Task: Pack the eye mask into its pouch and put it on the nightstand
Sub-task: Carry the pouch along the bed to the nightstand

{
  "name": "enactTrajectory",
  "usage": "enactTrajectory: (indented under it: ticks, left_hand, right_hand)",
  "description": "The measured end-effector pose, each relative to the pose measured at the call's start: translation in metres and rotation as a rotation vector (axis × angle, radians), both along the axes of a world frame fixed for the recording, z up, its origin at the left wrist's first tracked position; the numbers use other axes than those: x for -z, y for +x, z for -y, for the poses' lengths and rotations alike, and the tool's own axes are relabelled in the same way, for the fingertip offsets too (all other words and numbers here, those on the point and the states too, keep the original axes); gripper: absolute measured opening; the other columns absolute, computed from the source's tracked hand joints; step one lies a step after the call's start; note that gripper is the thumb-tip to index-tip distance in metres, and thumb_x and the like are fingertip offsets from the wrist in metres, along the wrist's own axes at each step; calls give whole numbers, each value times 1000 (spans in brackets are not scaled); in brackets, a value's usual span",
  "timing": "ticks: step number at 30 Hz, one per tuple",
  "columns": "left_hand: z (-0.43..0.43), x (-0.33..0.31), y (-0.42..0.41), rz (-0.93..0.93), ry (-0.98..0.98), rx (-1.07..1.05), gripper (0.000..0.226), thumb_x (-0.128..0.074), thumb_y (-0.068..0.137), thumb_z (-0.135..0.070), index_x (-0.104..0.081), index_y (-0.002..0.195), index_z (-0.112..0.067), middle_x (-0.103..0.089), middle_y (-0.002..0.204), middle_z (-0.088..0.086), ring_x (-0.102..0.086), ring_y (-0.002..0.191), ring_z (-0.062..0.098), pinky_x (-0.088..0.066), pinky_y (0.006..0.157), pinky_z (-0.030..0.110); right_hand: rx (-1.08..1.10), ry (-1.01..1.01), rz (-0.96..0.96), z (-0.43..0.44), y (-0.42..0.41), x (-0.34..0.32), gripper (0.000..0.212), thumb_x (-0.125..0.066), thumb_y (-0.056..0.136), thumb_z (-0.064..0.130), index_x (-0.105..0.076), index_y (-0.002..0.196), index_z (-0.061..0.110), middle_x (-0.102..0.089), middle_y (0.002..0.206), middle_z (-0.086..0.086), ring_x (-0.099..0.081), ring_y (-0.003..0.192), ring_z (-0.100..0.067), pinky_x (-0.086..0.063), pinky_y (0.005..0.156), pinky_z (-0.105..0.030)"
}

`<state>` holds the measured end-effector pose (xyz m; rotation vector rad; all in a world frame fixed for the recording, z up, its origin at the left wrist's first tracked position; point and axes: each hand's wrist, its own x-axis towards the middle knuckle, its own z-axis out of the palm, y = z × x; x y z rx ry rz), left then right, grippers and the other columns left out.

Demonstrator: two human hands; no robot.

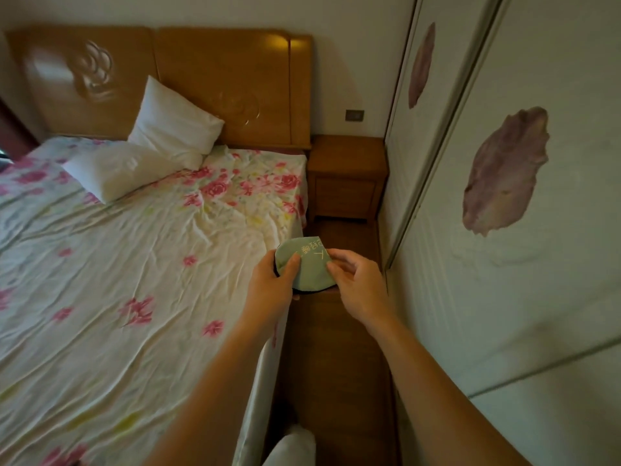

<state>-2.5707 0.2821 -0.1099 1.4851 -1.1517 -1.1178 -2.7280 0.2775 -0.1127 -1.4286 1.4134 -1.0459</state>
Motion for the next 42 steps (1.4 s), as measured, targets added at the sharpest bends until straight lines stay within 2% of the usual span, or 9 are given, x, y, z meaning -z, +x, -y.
enactTrajectory:
  ticks: [5, 9, 14, 20, 25, 27, 32, 36, 42]
  left_hand:
    - [93, 7, 7, -32, -14, 18, 34, -54, 100, -33, -59, 129, -16, -71, 106, 2, -69, 82, 13, -51, 50, 16]
    - [171, -5, 17, -49, -29, 44, 36, -53, 101, -33, -59, 129, -13, -71, 104, 5, -69, 79, 15, -51, 50, 17]
    - [252, -13, 26, -14, -48, 89, 35, -54, 100, -35, -59, 128, -15, -72, 106, 5, -70, 82, 17, -51, 50, 18]
    - [322, 13, 13, -36, 38, 129, 38, -55, 99, -36, -60, 130, -15, -72, 108, 7, -71, 87, 21, -53, 52, 20]
    - [396, 17, -9, -20, 39, 146, 34, -54, 100, -36, -59, 129, -18, -72, 108, 4, -72, 86, 18, -54, 53, 21]
    - [431, 16, -17, 11, 37, 137, 37, -53, 100, -36, -57, 131, -17, -71, 109, 5, -72, 88, 21, -55, 56, 24]
    - [518, -3, -43, 36, 41, 67, 38, -54, 100, -36, -57, 130, -14, -71, 111, 8, -72, 93, 29, -63, 76, 49]
    - [578, -11, -67, 42, -4, 44, 37, -52, 100, -36, -56, 130, -15, -70, 112, 4, -71, 91, 20, -59, 63, 30]
    - [643, 6, -78, 57, 61, 45, 37, -54, 100, -35, -56, 129, -13, -69, 113, 6, -71, 93, 20, -62, 68, 33]
  right_hand:
    - [19, -4, -8, 88, 8, 0, 31, -55, 99, 18, -60, 129, 14, -65, 109, 5, -64, 88, 1, -55, 64, -12]
    - [41, -18, -15, 162, 17, -16, 31, -56, 98, 19, -61, 129, 14, -69, 114, -2, -69, 95, -8, -60, 70, -23]
    - [90, -61, -17, 230, 29, -21, 30, -55, 99, 19, -60, 128, 17, -66, 103, 11, -68, 90, -2, -59, 69, -20]
    - [115, 22, -48, 298, 12, 2, 34, -57, 98, 20, -60, 131, 15, -69, 112, 2, -70, 97, -10, -62, 76, -30]
    - [120, 27, -6, 374, -8, 12, 32, -56, 98, 19, -59, 130, 15, -68, 110, 5, -69, 95, -7, -61, 72, -24]
    - [113, 23, 10, 412, -16, 16, 32, -57, 98, 19, -60, 130, 15, -68, 110, 6, -69, 96, -9, -61, 72, -24]
    - [85, 8, 15, 505, -41, 4, 34, -57, 98, 19, -59, 131, 14, -68, 119, -3, -68, 103, -14, -62, 78, -33]
    - [77, -46, -9, 573, -63, -7, 33, -58, 97, 20, -60, 129, 14, -68, 118, -1, -67, 105, -14, -60, 82, -31]
    - [58, 42, 57, 629, -75, 13, 33, -58, 97, 17, -58, 130, 13, -68, 118, -5, -69, 102, -18, -62, 79, -38]
